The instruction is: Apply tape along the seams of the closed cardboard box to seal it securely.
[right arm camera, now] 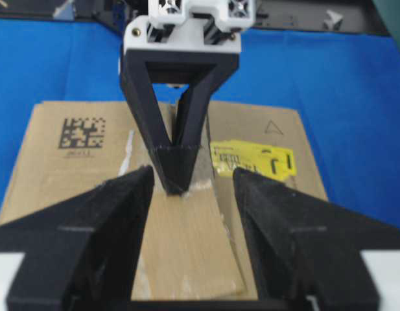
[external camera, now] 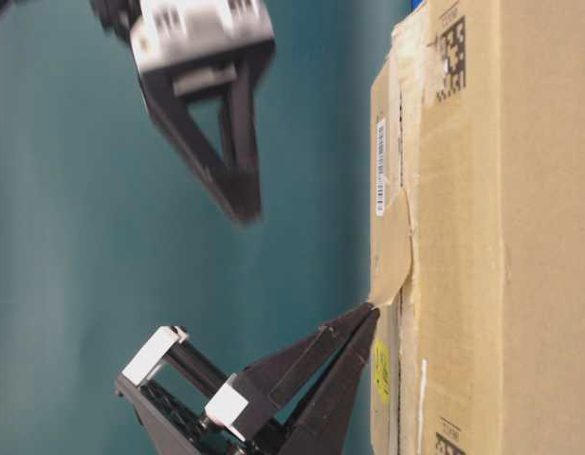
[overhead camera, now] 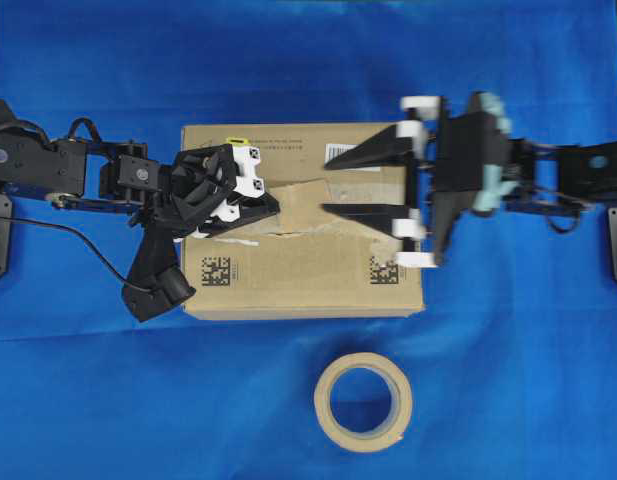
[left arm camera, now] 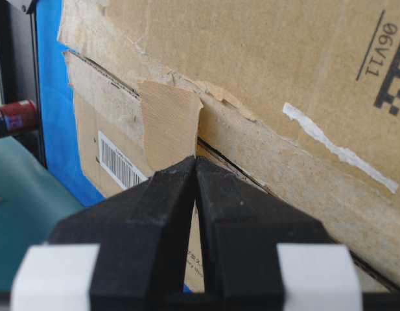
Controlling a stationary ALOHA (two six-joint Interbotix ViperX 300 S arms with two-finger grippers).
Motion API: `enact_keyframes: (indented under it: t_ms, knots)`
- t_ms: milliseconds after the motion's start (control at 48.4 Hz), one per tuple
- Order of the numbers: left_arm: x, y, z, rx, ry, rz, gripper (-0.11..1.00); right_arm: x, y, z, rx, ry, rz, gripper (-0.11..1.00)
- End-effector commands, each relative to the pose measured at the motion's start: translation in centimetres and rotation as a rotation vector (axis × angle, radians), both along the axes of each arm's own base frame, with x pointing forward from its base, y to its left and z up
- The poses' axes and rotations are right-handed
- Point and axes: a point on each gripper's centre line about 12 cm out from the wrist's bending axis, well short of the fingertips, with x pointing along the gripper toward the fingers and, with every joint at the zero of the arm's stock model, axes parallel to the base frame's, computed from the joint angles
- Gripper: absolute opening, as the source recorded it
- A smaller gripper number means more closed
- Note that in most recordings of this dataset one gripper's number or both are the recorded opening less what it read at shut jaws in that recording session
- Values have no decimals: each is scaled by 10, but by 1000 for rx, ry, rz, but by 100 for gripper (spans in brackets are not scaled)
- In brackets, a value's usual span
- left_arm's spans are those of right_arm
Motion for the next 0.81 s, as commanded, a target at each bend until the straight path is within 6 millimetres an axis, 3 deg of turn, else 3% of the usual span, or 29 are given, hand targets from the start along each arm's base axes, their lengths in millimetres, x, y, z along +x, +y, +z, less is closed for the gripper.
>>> enact_keyframes:
  t_ms: [0, 289, 786]
  knots:
    - [4, 1, 11, -2, -35, 5, 1, 13, -2, 5, 0, -18, -5, 52]
    - [3, 1, 11, -2, -32, 3, 1, 20, -3, -26, 4, 48, -9, 52]
    - [3, 1, 9, -4, -18, 4, 1, 20, -8, -57, 5, 126, -21, 49]
